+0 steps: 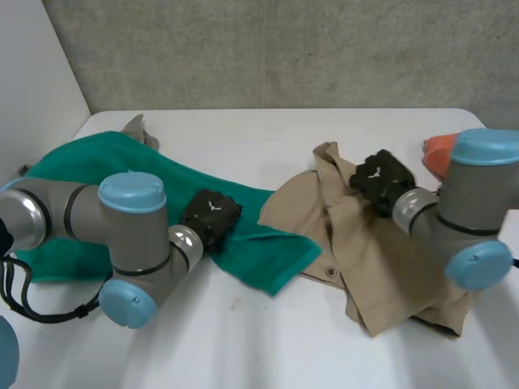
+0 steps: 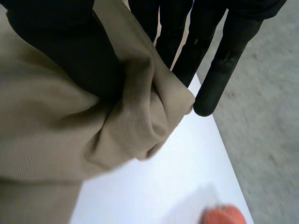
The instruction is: Fold the laundry.
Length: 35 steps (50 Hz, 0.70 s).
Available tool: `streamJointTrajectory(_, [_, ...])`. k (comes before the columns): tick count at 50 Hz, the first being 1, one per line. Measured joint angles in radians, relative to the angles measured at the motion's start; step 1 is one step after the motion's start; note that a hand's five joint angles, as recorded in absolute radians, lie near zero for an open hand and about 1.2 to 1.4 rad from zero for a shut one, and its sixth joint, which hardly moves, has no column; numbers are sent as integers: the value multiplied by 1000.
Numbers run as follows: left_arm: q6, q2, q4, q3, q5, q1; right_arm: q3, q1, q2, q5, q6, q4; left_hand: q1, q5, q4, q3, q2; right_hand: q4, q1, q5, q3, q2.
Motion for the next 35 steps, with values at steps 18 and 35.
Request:
streamJointTrajectory(18, [38,96,330,340,-323,422,317,-81,-196,-4,-2,2,-321,-298,-301,-294,-299,6,0,19,9,0])
streamJointTrajectory(35, [17,315,276,-66,-254,239,361,16,-258,-46,68,-4,-910,-923,-984,-968,-981,10,0,20,21,0])
